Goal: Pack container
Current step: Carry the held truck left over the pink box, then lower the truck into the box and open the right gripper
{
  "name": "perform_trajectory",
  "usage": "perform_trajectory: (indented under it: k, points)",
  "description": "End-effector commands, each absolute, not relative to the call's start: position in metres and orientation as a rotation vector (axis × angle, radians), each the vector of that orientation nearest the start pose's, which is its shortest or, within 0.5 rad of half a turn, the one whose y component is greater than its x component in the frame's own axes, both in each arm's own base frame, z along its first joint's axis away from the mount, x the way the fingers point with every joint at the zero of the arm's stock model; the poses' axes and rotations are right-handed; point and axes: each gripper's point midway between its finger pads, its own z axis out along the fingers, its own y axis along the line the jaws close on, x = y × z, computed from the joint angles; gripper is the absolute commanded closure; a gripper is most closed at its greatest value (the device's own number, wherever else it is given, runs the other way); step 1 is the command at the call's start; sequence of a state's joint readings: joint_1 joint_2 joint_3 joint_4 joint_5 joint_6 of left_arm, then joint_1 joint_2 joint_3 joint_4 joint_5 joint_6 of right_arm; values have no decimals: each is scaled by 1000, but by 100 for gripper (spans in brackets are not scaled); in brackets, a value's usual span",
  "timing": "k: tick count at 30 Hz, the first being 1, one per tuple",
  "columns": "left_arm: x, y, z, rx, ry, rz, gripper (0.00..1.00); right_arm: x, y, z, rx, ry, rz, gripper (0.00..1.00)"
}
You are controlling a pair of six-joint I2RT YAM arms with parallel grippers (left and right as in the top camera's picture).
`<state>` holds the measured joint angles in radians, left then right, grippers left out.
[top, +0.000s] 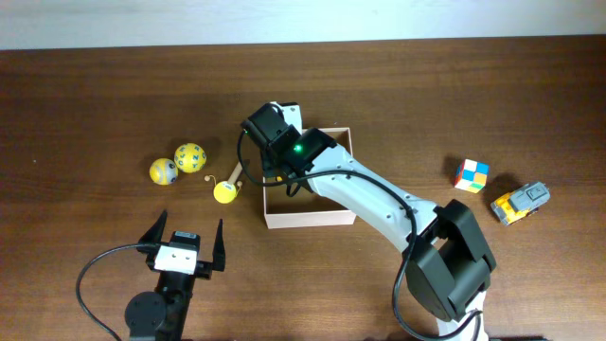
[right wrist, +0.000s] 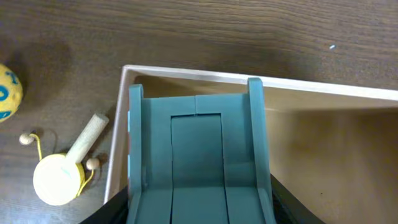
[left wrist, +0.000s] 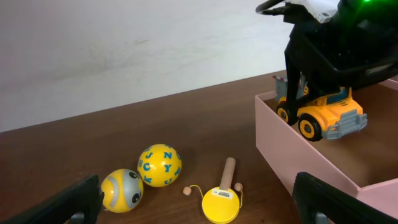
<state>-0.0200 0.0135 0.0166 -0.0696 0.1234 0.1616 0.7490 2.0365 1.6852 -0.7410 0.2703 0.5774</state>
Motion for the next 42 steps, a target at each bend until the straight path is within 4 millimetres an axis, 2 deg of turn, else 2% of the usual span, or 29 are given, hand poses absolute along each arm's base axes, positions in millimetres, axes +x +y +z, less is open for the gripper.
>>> perform_trajectory:
  k: [1, 8, 22, 24, 25, 29, 38, 42]
  points:
    - [245, -25, 160, 247, 1616, 23, 1, 406, 306, 110, -35, 2568, 98, 52]
    - [245, -25, 160, 247, 1616, 23, 1, 412, 312, 102, -27, 2556, 109, 53]
    - [245, -25, 160, 247, 1616, 23, 1, 422, 319, 109, -11, 2505, 152, 52]
    - [245, -25, 160, 247, 1616, 23, 1, 422, 320, 109, -10, 2504, 153, 51]
    - [245, -25, 160, 247, 1616, 23, 1, 422, 320, 109, -10, 2504, 153, 47]
    - [245, -25, 160, 247, 1616, 23, 1, 422, 320, 109, -11, 2504, 153, 40]
    - [245, -25, 160, 247, 1616, 23, 1, 424, 318, 110, -49, 2496, 128, 38]
    - [245, -25, 160, 247, 1616, 23, 1, 424, 318, 119, -120, 2485, 108, 38]
